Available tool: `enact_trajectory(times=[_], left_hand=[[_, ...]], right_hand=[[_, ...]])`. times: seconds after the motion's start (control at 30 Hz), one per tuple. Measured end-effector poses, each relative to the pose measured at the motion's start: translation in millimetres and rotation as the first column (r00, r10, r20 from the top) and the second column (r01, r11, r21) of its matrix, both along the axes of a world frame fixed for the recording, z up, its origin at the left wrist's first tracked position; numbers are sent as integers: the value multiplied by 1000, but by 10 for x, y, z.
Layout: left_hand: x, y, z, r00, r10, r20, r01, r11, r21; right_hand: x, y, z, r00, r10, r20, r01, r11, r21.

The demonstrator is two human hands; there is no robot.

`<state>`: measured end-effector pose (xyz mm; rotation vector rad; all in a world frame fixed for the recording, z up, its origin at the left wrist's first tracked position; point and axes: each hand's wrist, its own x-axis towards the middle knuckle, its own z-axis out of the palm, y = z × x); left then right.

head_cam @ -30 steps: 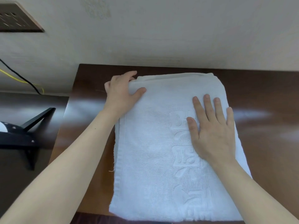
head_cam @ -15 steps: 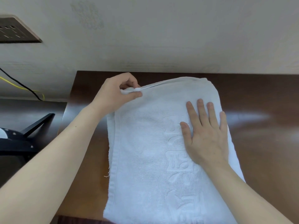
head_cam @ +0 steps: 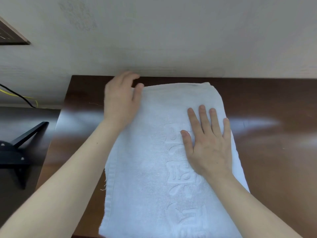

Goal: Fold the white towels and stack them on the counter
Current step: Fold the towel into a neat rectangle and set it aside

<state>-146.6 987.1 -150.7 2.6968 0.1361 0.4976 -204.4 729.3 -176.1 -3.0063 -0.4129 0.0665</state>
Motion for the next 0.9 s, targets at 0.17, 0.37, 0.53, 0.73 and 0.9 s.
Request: enact_trajectory(times=[0.17, 0.37, 0.53, 0.73, 0.9], left_hand=[[-215, -403, -166, 889, -262, -375, 293, 956, 25], [-115, -62, -258, 906, -51, -421, 95, 992, 84], [-453, -324, -182, 942, -182, -282, 201, 979, 37], [-805, -503, -359, 926, -182, -331, 226, 969, 101], [-770, -337, -325, 918, -63, -391, 118, 986, 119]], right_hand=[[2, 5, -11, 1000, 1, 6, -1, 1000, 10], [1, 2, -16, 1000, -1, 8, 1, 1000, 8], [-8, 5, -10, 1000, -9, 12, 9, 1000, 24], [0, 17, -17, 1000, -13, 12, 13, 999, 39], [1, -15, 9, 1000, 7, -23, -7, 1000, 25]])
